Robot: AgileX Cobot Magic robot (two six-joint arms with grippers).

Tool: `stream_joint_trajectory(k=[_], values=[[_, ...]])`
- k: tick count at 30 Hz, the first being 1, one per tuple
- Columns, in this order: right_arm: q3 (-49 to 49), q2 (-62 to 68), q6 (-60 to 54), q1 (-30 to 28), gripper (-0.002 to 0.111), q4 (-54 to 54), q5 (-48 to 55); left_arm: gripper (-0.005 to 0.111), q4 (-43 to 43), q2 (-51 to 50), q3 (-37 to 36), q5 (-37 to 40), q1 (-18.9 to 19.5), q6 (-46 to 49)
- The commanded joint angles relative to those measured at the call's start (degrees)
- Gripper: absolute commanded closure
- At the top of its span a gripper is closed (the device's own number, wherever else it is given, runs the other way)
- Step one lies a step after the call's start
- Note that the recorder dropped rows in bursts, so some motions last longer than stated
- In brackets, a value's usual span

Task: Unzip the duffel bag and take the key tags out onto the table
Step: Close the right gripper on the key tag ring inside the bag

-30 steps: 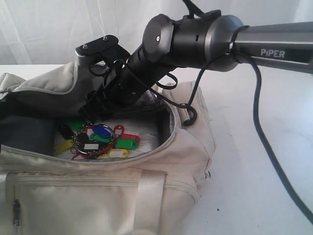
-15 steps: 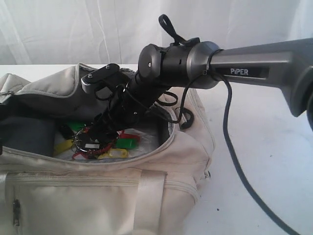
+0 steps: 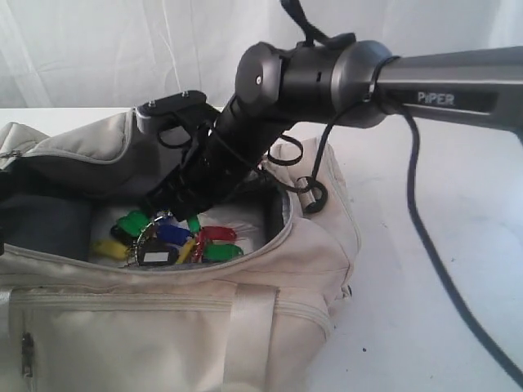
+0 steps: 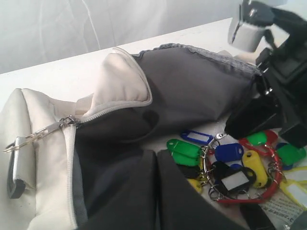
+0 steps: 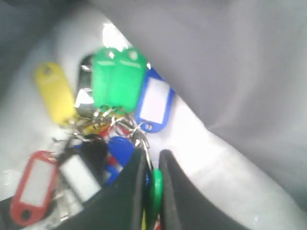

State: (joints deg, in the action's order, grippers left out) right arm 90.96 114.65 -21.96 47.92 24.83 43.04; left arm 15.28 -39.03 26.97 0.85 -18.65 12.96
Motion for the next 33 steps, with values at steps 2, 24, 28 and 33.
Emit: stream_joint_trajectory(k=[2,24,28,33], values=[[-0.15,-5.64,0.19,-0.02,0.108,-0.48,0.64,0.107,0.95,0.37,-0.33,-0.32,0.21,-0.56],[-0.15,-6.81,1.61,-0.02,0.108,-2.61,0.14,0.107,0.95,0.37,-0.33,-0.32,0.21,-0.56],[-0.15,-3.93,1.61,-0.02,0.108,-2.59,-0.56,0.107,0.95,0.37,-0.33,-0.32,0.21,-0.56],[-0.15,-1.48,1.69,-0.02,0.108,-2.48,-4.31,0.107,0.95,0.37,-0.33,-0.32,0.21,-0.56]])
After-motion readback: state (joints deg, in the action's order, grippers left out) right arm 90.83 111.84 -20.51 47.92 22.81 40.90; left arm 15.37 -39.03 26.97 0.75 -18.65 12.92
